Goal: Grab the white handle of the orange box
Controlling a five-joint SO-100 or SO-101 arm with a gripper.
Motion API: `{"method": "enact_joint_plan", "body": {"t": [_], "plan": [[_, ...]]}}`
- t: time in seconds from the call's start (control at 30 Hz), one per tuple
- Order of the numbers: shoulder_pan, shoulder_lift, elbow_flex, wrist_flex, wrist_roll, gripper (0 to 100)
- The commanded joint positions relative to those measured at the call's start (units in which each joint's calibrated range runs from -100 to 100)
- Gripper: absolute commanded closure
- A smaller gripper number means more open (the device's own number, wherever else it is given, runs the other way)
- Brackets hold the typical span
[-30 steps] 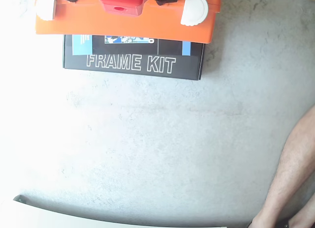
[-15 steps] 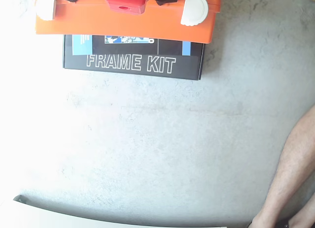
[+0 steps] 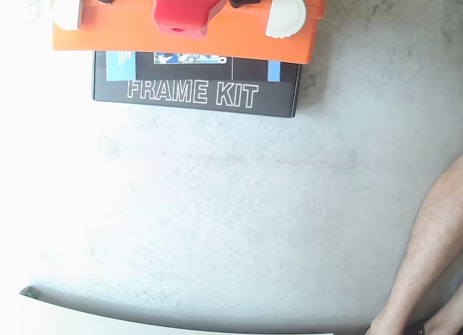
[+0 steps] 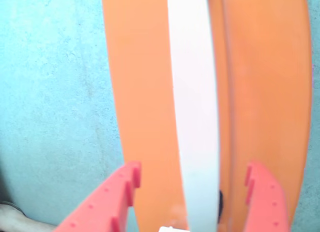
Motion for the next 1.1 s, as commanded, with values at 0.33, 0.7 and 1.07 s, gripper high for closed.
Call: {"method": "enact_joint_plan", "body": {"t": [0.33, 0.7, 1.07], "plan": [[-0.4, 5.0, -3.6, 0.4, 0.3, 98], [0.1, 13.0, -21.1, 10.4, -0.3, 99], [6.0, 26.9, -53.8, 64.8, -11.8, 99]]}}
